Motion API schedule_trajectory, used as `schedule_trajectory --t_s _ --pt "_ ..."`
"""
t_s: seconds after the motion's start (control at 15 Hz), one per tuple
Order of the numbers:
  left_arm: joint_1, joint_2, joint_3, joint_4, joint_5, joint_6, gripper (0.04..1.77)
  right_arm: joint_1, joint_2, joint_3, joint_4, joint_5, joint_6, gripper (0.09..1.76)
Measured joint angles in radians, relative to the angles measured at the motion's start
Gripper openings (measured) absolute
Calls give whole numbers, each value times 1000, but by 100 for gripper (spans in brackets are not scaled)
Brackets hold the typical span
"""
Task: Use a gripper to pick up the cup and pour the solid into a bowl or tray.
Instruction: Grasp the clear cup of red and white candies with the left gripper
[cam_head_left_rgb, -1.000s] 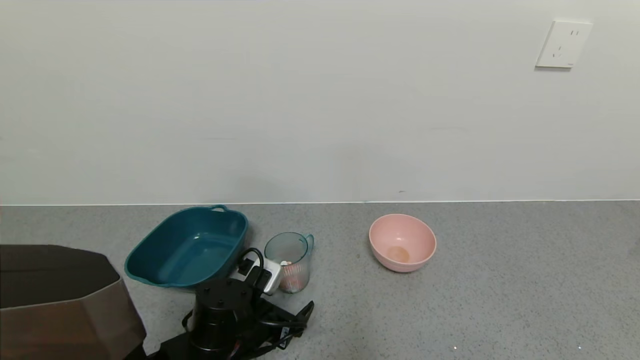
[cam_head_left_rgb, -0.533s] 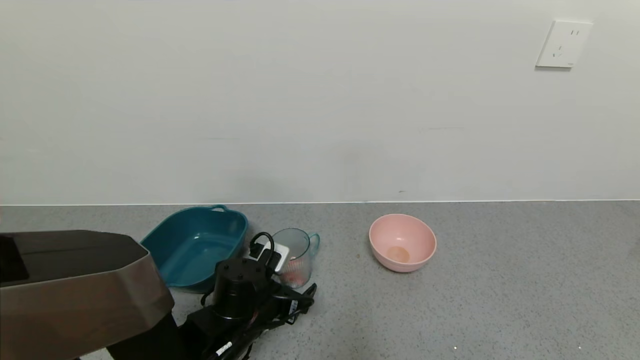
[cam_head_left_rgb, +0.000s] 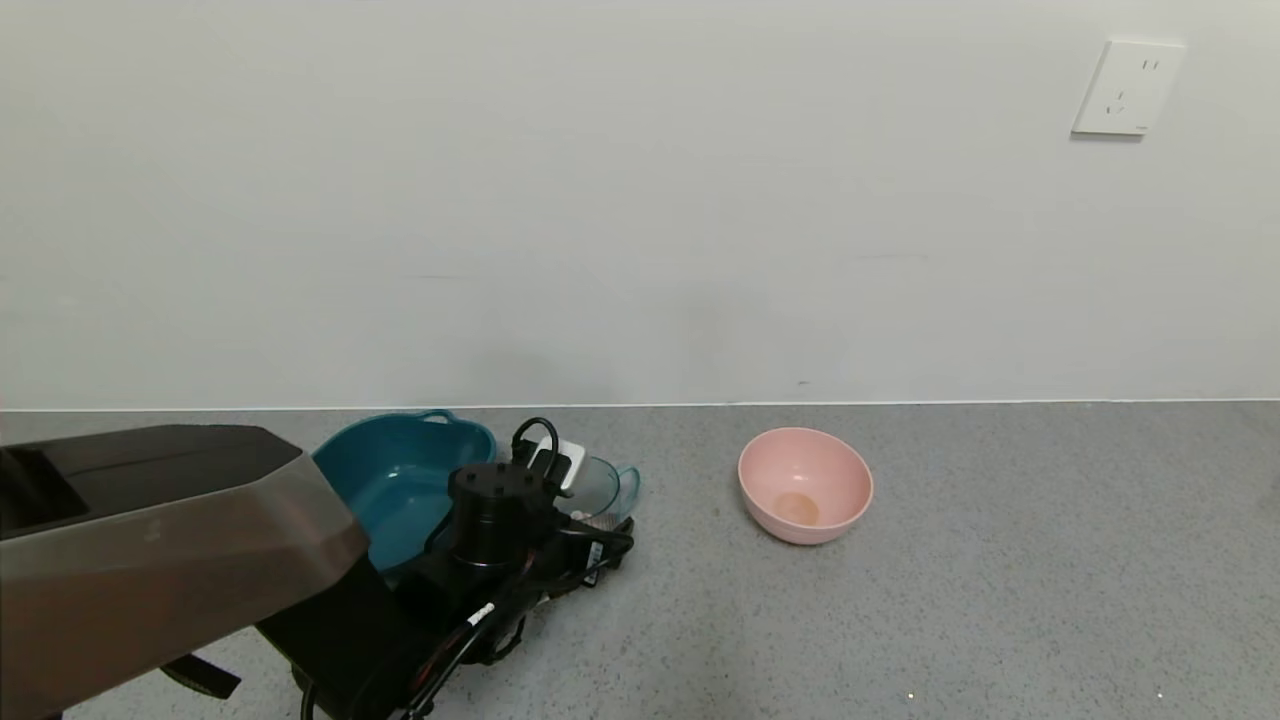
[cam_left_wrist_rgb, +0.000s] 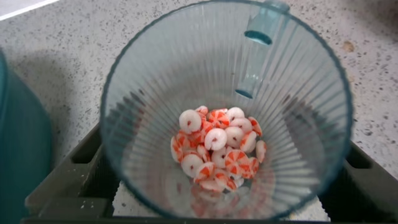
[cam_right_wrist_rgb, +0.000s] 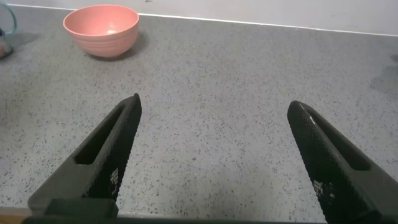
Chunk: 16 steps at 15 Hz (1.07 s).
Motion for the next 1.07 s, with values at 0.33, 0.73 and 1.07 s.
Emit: schedule_trajectory --t_s 0.33,0.73,1.07 --pt "1 20 -50 15 -4 2 172 1 0 0 0 0 0 171" --pt "-3 32 -60 8 -11 -1 172 1 0 0 0 0 0 171" --pt "-3 30 -52 1 -11 -4 172 1 0 0 0 0 0 171"
